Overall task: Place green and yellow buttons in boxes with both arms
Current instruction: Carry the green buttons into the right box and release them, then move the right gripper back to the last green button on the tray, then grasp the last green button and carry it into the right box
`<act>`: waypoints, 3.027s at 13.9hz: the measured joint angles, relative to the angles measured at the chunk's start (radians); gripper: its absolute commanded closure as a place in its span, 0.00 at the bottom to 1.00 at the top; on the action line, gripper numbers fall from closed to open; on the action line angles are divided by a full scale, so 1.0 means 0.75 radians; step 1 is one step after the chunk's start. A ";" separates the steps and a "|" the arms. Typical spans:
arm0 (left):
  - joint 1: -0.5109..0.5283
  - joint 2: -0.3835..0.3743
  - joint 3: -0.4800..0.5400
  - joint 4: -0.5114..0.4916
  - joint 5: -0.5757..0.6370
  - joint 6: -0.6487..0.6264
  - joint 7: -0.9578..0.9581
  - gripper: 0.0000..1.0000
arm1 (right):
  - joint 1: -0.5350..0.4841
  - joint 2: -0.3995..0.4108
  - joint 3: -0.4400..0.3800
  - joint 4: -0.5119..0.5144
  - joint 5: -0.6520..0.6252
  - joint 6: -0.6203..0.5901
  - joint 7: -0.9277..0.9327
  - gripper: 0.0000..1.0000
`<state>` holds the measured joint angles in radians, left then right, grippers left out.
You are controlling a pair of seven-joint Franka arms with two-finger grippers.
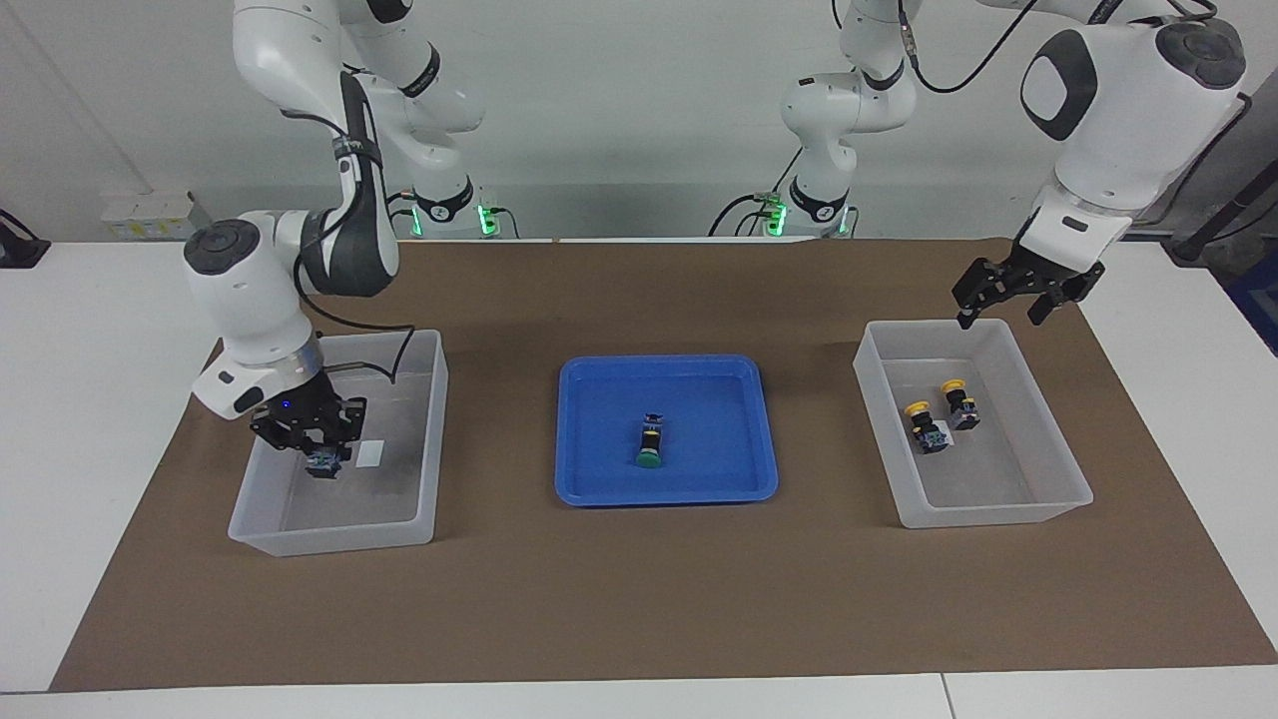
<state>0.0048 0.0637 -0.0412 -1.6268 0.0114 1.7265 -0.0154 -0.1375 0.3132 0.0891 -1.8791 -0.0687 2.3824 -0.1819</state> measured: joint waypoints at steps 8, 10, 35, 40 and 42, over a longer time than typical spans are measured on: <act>0.000 -0.037 0.004 -0.038 0.000 0.016 0.000 0.00 | -0.062 0.159 0.002 0.017 -0.002 0.204 -0.050 0.02; 0.000 -0.037 0.006 -0.039 0.000 0.016 0.000 0.00 | -0.051 0.126 0.008 0.032 0.000 0.194 -0.043 0.00; 0.000 -0.037 0.004 -0.040 0.000 0.016 0.000 0.00 | 0.889 0.347 0.024 0.374 -0.257 -0.090 1.353 0.57; 0.000 -0.037 0.004 -0.040 0.000 0.016 0.000 0.00 | 0.888 0.351 0.021 0.351 -0.257 -0.081 1.464 1.00; 0.000 -0.037 0.004 -0.040 0.000 0.016 0.000 0.00 | 0.881 0.346 0.017 0.360 -0.257 -0.077 1.477 1.00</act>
<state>0.0046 0.0358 -0.0381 -1.6567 0.0115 1.7384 -0.0156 0.5234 0.5726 0.1015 -1.6093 -0.2612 2.3245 0.9256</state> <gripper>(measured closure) 0.000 0.683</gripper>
